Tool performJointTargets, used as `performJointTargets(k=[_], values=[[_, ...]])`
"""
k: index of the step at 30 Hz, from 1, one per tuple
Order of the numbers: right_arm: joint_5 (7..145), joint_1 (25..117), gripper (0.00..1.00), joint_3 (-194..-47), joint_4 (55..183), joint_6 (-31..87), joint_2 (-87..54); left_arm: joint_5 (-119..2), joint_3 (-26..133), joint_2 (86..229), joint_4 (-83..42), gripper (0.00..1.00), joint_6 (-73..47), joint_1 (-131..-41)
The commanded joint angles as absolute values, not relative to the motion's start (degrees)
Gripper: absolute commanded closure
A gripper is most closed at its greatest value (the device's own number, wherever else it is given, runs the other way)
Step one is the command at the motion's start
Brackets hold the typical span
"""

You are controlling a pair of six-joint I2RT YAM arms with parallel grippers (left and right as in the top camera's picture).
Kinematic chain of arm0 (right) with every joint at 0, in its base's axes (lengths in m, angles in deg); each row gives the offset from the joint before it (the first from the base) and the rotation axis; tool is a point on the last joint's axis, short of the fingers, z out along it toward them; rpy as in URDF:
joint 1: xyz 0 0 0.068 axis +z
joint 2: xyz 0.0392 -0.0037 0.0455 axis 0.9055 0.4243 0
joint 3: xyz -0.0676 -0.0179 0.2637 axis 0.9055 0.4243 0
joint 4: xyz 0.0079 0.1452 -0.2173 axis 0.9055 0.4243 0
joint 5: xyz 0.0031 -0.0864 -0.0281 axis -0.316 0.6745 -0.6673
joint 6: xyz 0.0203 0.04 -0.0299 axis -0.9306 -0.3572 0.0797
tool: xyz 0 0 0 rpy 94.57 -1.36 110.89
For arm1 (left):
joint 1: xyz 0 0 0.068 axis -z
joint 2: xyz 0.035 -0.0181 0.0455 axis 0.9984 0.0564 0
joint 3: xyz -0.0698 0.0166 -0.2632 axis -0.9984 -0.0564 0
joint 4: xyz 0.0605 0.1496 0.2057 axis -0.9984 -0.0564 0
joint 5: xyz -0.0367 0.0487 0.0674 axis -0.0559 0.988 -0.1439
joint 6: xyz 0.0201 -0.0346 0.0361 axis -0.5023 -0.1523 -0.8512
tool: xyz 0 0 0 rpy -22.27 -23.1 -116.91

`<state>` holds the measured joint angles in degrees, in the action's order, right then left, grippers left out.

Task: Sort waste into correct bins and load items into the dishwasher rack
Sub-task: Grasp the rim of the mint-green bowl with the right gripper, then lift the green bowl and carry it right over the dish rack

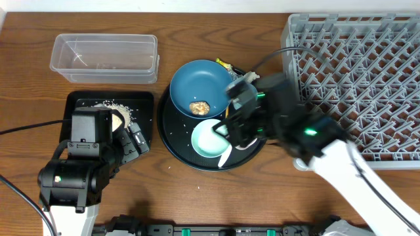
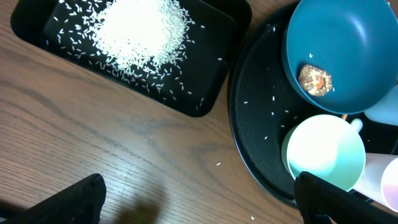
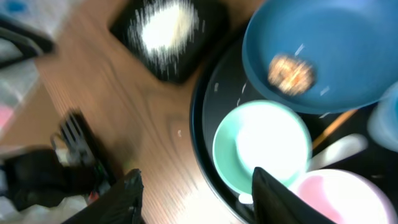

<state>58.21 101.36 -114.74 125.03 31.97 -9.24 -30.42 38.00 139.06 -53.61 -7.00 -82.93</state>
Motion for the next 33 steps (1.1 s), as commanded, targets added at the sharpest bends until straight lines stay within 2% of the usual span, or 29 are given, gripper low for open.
performJointTargets(k=[1, 10, 21, 23, 28, 29, 33], values=[[63.5, 106.0, 0.46, -115.0, 125.6, 34.3, -3.4, -29.8, 38.6, 139.0, -53.7, 0.02, -7.3, -83.2], [69.1, 112.3, 0.50, -115.0, 126.0, 35.1, 11.7, -29.8, 38.6, 139.0, -53.7, 0.02, -7.3, -83.2], [74.8, 117.3, 0.50, -115.0, 126.3, 36.4, 20.0, -29.8, 38.6, 139.0, -53.7, 0.02, -7.3, -83.2], [76.1, 118.1, 0.57, -115.0, 126.2, 36.4, 20.5, -29.8, 38.6, 139.0, -53.7, 0.02, -7.3, -83.2], [77.1, 118.5, 0.90, -115.2, 125.7, 36.2, 20.6, -29.8, 38.6, 139.0, -53.7, 0.02, -7.3, -83.2], [77.2, 118.1, 0.99, -115.3, 125.7, 36.0, 20.6, -29.8, 38.6, 139.0, -53.7, 0.02, -7.3, -83.2], [76.9, 116.8, 0.99, -116.5, 126.0, 35.1, 20.6, -29.8, 38.6, 139.0, -53.7, 0.02, -7.3, -83.2]])
